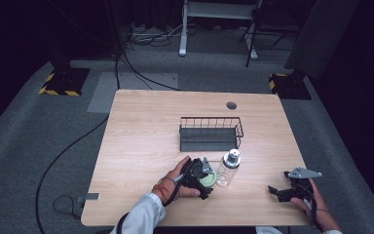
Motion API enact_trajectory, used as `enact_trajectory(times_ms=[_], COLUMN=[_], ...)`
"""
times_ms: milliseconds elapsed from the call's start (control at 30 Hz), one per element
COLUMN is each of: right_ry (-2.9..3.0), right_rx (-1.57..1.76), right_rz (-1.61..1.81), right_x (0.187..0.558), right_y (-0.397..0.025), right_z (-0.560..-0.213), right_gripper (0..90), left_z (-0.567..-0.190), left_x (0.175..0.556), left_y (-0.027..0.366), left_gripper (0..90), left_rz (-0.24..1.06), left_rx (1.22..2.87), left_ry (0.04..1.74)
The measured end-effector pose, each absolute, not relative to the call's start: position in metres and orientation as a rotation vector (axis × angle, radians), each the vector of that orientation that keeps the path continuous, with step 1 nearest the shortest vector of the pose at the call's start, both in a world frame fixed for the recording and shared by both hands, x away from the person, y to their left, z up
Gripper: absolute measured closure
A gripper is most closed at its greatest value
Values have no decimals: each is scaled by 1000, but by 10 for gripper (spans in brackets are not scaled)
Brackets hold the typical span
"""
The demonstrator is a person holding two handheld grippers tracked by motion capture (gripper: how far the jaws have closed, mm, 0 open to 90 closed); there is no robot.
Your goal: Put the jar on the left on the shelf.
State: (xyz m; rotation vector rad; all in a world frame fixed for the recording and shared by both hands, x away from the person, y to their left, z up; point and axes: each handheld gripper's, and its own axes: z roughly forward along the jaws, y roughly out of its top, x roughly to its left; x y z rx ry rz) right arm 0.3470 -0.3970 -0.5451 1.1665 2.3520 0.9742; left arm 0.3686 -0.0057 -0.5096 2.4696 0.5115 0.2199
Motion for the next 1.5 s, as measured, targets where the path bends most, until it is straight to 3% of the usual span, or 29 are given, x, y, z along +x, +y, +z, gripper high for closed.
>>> enact_trajectory(times_ms=[733, 1500], right_ry=[2353, 2353], right_rx=[1164, 1164], right_rz=[975, 975], right_x=[347, 347], right_y=[-397, -397], right_z=[-545, -545], right_gripper=[3, 2], left_z=[-508, -475], left_x=[364, 362], left_y=[3, 7], left_gripper=[107, 110], left_rz=[263, 269], left_rx=[2444, 2431], left_ry=[526, 573])
